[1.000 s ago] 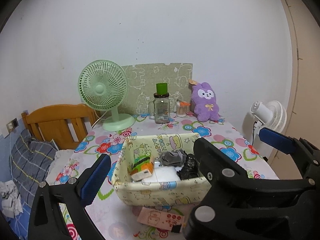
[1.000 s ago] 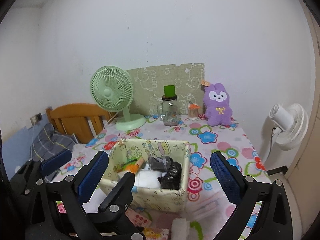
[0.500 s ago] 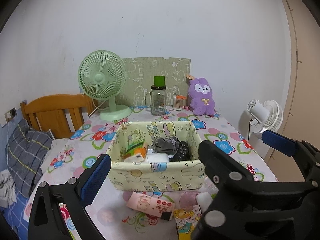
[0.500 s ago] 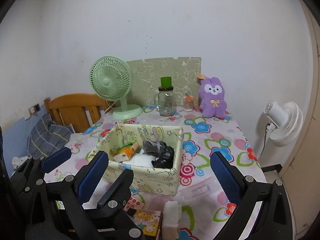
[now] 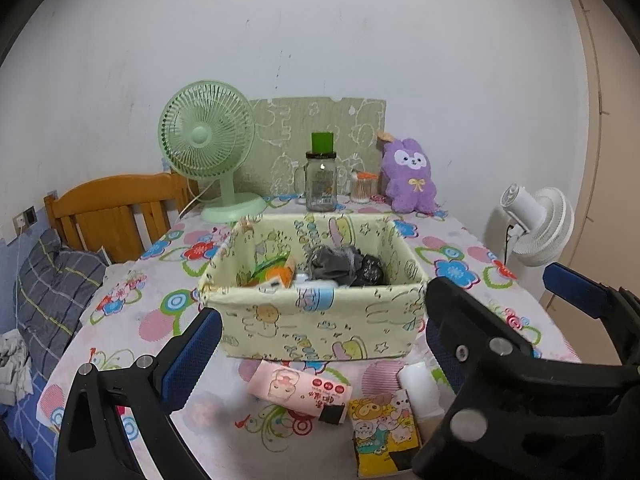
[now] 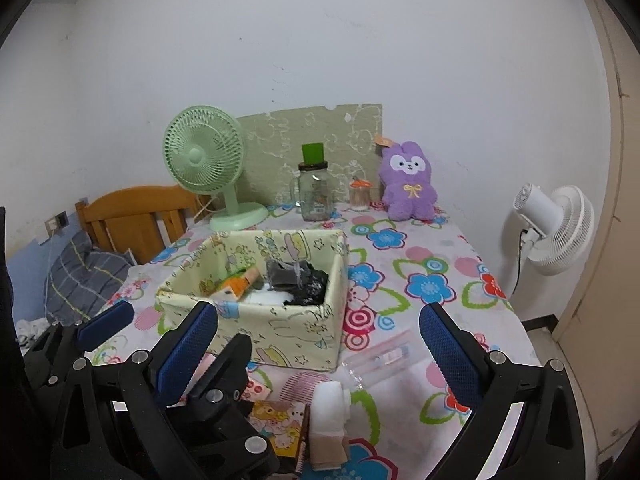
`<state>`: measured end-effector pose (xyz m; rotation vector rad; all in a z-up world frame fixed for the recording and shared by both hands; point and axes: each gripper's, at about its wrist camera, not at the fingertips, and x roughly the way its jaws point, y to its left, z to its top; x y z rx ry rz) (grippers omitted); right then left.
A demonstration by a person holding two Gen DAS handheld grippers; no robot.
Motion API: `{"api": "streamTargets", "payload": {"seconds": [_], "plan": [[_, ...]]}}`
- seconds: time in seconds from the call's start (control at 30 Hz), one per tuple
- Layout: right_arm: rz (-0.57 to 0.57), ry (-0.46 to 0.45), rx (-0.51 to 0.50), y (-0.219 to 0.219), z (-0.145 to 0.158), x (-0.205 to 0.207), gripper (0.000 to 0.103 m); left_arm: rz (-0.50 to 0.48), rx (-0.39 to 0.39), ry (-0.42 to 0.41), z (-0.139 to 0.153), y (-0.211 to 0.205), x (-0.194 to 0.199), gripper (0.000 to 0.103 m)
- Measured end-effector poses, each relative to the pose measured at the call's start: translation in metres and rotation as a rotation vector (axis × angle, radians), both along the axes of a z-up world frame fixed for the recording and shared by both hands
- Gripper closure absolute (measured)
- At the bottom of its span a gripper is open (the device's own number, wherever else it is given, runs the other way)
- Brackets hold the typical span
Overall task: Organize soft objects
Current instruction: 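Pull both open tools back up out of the basket, then grasp the white folded packet with the right tool while the left tool approaches the yellow cartoon pack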
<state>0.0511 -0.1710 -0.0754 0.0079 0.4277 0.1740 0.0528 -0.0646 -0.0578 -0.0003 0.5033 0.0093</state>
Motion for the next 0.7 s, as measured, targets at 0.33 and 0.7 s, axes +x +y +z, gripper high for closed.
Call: {"api": "streamTargets", "payload": {"seconds": [0.33, 0.7], "plan": [[-0.020, 0.087, 0.020, -0.008, -0.032, 0.018, 0.009, 0.049, -0.030, 0.094, -0.031, 0.014, 0.012, 0.000], [-0.028, 0.164, 0.021, -0.008, -0.059, 0.045, 0.009, 0.085, -0.010, 0.167, -0.058, 0.018, 0.036, 0.000]]}}
